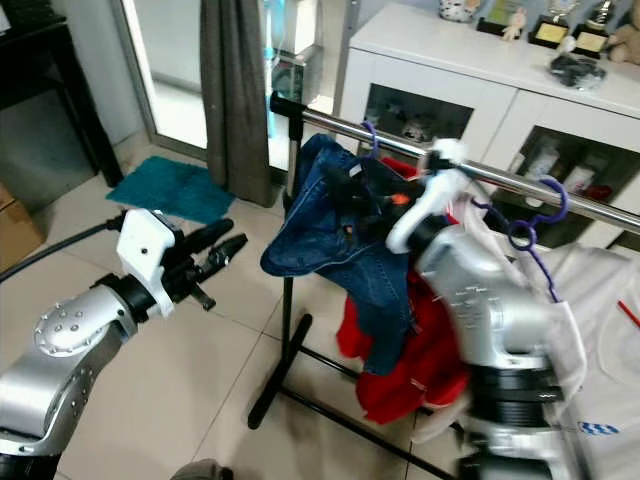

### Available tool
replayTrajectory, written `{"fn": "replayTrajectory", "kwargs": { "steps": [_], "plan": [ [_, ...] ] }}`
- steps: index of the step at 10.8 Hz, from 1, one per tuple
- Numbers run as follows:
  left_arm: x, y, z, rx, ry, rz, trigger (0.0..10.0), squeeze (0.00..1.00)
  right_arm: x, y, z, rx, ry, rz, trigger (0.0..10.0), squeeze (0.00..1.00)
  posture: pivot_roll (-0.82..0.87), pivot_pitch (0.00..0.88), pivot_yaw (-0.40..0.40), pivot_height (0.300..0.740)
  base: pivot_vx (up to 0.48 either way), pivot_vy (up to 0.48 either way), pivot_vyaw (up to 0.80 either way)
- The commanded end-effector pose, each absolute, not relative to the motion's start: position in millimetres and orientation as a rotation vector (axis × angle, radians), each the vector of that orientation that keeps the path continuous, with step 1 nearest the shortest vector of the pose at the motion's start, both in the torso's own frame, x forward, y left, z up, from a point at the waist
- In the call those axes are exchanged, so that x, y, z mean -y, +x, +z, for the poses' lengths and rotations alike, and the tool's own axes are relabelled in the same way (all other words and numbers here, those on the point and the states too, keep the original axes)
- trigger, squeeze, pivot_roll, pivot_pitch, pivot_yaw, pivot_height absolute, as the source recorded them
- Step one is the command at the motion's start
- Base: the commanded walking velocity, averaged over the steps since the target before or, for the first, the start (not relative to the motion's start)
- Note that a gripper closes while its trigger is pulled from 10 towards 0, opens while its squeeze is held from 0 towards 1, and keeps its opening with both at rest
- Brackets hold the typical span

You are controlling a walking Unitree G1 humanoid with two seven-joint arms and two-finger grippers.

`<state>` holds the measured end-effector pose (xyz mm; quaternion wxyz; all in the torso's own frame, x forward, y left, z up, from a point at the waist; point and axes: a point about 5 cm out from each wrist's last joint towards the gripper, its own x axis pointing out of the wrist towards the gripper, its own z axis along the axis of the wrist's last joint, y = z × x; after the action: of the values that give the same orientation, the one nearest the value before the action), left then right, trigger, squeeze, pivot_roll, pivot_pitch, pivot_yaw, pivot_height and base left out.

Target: Hang hanger

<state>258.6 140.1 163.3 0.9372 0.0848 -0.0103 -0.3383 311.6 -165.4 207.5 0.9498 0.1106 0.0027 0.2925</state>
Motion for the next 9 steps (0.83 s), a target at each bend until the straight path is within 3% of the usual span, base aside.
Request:
{"fn": "replayTrajectory", "kwargs": {
  "steps": [1, 3, 6, 7, 9],
  "plan": [
    [-133.8, 255.2, 163.4, 0.019, 0.188, -0.733, 10.0, 0.00, 177.9, 307.4, 210.5, -0.008, 0.165, 0.562, 10.0, 1.00, 0.06, 0.000, -0.051, 0.740, 0.000, 0.000, 0.00],
    [-132.1, 253.8, 161.9, 0.013, 0.191, -0.749, 10.0, 0.00, 203.5, 299.5, 213.9, -0.036, 0.068, 0.524, 10.0, 1.00, 0.05, 0.000, -0.055, 0.740, 0.000, 0.000, 0.00],
    [-124.6, 253.9, 157.8, -0.003, 0.175, -0.807, 10.0, 0.00, 234.9, 304.1, 201.9, -0.250, -0.190, 0.380, 10.0, 1.00, 0.01, 0.000, -0.058, 0.740, 0.000, 0.000, 0.00],
    [-122.0, 254.1, 158.6, -0.002, 0.175, -0.825, 10.0, 0.00, 235.4, 309.4, 199.4, -0.275, -0.227, 0.355, 10.0, 0.00, 0.01, 0.000, -0.058, 0.740, 0.000, 0.000, 0.00],
    [-121.5, 254.0, 158.6, -0.009, 0.183, -0.842, 10.0, 0.00, 236.1, 324.9, 196.2, -0.292, -0.286, 0.292, 10.0, 0.00, 0.02, 0.000, -0.055, 0.740, 0.000, 0.000, 0.00]
  ]
}}
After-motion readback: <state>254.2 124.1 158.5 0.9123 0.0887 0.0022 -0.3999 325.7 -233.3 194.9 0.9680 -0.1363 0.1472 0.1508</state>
